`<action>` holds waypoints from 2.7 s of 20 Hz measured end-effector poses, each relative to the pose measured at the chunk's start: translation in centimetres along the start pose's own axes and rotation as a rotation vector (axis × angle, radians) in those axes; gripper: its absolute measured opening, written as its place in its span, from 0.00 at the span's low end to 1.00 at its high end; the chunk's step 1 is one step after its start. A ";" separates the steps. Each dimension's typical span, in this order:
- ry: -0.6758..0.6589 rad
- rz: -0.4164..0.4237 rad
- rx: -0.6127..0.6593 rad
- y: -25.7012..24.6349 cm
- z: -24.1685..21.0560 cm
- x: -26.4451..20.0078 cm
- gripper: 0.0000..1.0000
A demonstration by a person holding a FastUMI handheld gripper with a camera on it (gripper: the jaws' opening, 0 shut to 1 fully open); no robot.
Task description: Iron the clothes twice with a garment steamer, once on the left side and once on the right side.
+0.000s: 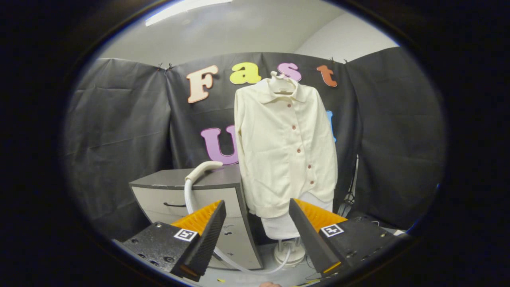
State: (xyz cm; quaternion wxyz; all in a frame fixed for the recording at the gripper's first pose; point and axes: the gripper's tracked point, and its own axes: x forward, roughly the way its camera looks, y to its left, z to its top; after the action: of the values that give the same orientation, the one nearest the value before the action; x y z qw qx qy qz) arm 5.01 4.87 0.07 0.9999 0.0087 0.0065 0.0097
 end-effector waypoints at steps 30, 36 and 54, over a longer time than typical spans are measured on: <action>0.248 0.146 -0.110 21.9 -2.5 28.3 0.97; 0.370 0.113 -0.108 22.2 -4.9 31.6 0.95; 0.449 0.162 -0.017 23.7 -7.2 31.3 0.28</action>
State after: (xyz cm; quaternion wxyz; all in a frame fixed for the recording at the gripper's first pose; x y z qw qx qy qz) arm 35.76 29.25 -7.07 0.9694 -0.0018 0.2278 0.0918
